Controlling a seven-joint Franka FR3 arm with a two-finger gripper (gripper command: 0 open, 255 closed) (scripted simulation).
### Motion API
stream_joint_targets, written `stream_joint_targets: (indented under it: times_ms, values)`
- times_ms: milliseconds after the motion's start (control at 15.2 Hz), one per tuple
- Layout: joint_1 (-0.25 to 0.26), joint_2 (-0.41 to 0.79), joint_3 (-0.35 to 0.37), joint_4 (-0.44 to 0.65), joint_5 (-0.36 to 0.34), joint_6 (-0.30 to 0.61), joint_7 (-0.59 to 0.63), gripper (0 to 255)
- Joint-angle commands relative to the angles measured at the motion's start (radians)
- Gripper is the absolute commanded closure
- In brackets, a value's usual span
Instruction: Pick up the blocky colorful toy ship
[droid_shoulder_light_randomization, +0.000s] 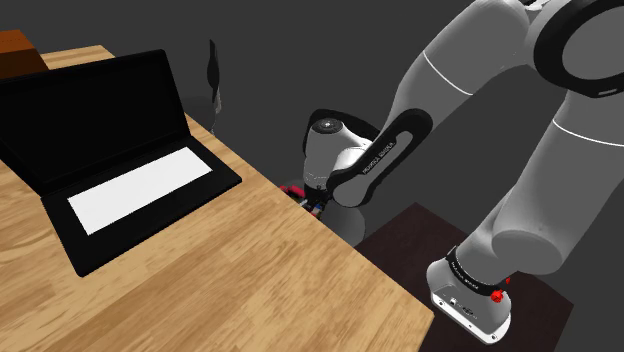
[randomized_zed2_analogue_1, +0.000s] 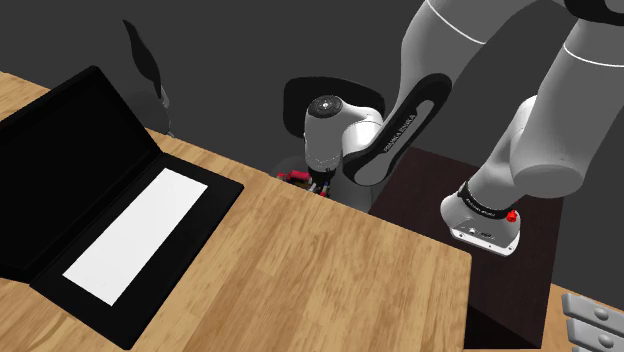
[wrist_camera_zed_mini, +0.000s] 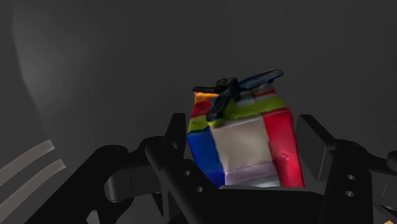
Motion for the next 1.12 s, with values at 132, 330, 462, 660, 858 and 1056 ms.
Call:
stream_joint_targets:
  times_ms: [132,330,462,660,858,1056]
  values:
    - [0.001,0.003,-0.001,0.001,-0.001,0.001,0.003,255]
    - [-0.012,-0.044,0.018,-0.003,0.039,-0.039,-0.026,255]
    - [-0.017,-0.075,0.029,-0.004,0.064,-0.067,-0.045,255]
    - [-0.022,-0.121,0.040,-0.004,0.100,-0.109,-0.071,255]
    - [-0.023,-0.165,0.046,-0.002,0.132,-0.153,-0.094,255]
    - [-0.023,-0.207,0.049,0.003,0.160,-0.197,-0.114,255]
